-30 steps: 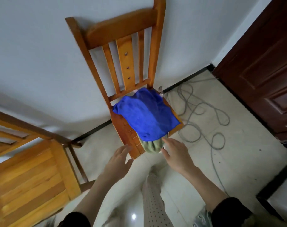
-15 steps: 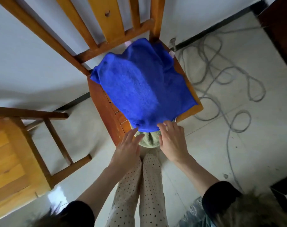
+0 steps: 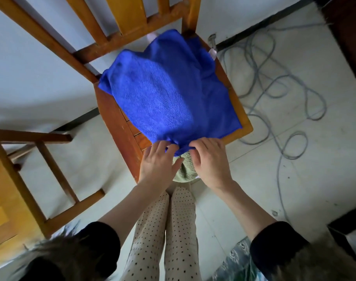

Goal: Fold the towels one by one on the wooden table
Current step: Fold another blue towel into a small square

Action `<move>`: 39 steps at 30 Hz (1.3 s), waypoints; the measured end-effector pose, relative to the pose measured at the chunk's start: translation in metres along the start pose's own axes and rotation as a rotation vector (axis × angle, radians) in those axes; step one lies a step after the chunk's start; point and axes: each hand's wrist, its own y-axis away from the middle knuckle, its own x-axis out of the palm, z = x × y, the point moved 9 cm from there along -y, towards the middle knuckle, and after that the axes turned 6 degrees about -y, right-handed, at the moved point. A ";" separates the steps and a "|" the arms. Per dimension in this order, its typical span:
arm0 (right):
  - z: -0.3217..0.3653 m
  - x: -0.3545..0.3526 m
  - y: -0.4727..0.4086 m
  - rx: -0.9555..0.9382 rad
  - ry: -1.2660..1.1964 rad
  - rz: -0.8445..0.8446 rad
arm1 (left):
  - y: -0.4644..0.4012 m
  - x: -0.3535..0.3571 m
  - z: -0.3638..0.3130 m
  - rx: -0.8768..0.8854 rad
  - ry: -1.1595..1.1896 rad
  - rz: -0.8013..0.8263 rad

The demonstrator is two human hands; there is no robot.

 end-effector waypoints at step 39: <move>0.210 -0.411 -0.124 0.230 -0.243 -0.161 | 0.069 -0.573 0.002 0.071 0.294 -0.358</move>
